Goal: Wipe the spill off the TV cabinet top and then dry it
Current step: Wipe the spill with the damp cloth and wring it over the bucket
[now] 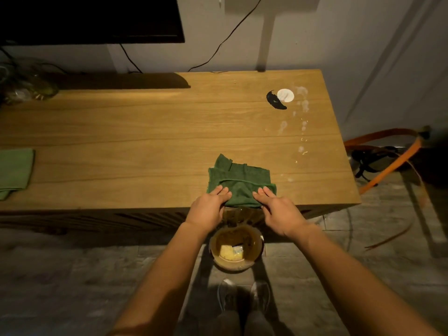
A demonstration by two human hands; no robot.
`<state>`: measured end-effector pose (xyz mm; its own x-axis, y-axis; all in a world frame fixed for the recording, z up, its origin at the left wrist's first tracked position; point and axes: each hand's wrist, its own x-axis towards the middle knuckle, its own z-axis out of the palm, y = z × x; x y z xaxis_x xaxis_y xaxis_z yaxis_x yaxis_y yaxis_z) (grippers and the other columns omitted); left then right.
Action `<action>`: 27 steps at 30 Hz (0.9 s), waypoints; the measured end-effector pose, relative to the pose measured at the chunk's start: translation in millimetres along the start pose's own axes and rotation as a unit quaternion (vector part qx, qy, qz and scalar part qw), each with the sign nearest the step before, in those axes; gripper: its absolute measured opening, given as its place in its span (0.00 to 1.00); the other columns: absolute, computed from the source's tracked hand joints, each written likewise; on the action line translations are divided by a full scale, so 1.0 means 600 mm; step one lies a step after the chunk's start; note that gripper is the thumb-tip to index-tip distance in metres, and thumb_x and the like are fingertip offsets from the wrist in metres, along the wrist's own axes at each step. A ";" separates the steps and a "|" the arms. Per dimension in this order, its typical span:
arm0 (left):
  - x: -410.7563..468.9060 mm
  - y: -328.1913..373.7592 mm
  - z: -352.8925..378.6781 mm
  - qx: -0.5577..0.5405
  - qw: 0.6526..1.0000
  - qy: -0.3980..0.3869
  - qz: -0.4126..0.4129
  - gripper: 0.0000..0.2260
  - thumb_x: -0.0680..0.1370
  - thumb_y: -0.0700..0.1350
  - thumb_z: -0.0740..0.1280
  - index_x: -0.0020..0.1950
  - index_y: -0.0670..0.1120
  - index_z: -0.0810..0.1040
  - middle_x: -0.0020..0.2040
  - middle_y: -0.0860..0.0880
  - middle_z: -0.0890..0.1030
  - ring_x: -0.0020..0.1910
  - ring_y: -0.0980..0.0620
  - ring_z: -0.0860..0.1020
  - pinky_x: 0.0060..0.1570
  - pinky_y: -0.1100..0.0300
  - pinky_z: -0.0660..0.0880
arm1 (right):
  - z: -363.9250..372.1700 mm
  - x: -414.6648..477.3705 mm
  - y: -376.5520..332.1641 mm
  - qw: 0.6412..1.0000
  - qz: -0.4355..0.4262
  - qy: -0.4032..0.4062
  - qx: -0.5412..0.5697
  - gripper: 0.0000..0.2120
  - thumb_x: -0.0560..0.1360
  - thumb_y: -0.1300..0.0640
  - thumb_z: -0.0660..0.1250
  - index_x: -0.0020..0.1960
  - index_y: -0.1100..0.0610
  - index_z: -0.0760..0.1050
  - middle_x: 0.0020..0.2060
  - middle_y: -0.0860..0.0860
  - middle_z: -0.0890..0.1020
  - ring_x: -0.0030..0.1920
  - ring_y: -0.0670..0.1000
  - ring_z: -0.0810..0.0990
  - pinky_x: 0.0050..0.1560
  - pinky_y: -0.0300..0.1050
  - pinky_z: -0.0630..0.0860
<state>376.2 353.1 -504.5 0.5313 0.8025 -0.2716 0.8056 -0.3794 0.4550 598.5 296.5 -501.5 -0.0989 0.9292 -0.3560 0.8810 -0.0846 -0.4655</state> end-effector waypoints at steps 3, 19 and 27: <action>-0.032 0.007 0.005 0.015 1.000 0.011 -0.008 0.22 0.79 0.40 0.63 0.72 0.52 0.71 0.74 0.54 0.69 0.75 0.56 0.63 0.70 0.51 0.67 | 0.016 -0.029 -0.007 1.000 -0.008 0.005 -0.001 0.25 0.80 0.61 0.59 0.76 0.50 0.64 0.76 0.50 0.64 0.77 0.48 0.57 0.75 0.45 0.57; -0.112 0.018 0.072 -0.006 0.996 0.058 -0.066 0.22 0.75 0.40 0.66 0.68 0.53 0.74 0.58 0.46 0.77 0.53 0.43 0.80 0.49 0.51 0.77 | 0.067 -0.086 -0.050 0.996 0.009 0.067 -0.058 0.31 0.75 0.64 0.64 0.76 0.53 0.61 0.77 0.50 0.62 0.77 0.47 0.55 0.68 0.48 0.69; -0.069 -0.010 0.150 0.002 0.995 0.049 -0.088 0.21 0.77 0.42 0.65 0.70 0.53 0.74 0.57 0.48 0.81 0.55 0.49 0.80 0.52 0.55 0.77 | 0.122 -0.090 0.003 0.992 -0.048 0.079 -0.086 0.30 0.70 0.60 0.73 0.70 0.56 0.71 0.63 0.51 0.78 0.64 0.51 0.76 0.59 0.44 0.76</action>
<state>373.1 280.8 -572.2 0.3533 0.8980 -0.2621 0.8850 -0.2300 0.4048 571.2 219.7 -542.5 -0.1235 0.9762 -0.1785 0.9384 0.0564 -0.3409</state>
